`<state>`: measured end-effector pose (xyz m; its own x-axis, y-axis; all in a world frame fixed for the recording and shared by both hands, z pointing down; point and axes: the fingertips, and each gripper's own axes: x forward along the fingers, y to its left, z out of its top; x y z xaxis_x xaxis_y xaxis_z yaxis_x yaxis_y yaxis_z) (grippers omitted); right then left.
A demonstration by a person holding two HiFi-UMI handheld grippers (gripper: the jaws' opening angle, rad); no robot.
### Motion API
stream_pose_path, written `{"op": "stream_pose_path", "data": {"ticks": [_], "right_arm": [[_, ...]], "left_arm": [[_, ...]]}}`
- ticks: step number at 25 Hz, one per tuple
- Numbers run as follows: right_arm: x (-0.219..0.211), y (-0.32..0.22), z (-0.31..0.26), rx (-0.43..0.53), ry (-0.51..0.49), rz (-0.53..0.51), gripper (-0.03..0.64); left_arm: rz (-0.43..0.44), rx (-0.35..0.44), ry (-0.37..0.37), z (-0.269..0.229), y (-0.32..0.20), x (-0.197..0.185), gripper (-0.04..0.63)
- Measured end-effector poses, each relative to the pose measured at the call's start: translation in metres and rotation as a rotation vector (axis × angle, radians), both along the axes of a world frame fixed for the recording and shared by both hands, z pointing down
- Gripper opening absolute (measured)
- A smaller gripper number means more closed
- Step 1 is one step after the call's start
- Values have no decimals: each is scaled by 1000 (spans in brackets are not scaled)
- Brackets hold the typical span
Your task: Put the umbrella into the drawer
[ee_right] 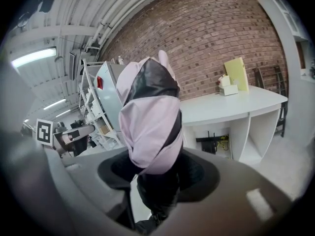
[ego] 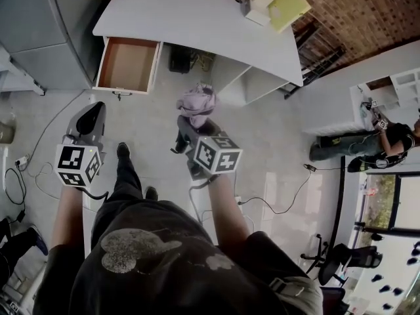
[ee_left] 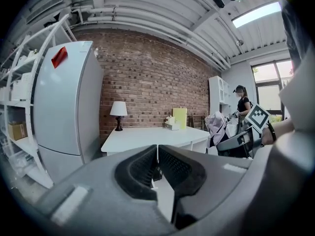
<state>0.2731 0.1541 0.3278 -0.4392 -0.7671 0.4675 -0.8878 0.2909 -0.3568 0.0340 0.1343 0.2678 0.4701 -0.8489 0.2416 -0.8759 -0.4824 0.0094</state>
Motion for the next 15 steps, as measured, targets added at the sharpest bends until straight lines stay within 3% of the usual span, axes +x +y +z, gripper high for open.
{"op": "stream_pose_path", "data": {"ticks": [8, 15], "right_arm": [[-42, -110, 24, -69, 26, -5, 222], [-100, -200, 60, -134, 128, -103, 222]], "left_arm": [[-1, -85, 19, 40, -113, -36, 18], [-19, -142, 26, 70, -198, -84, 17]]}}
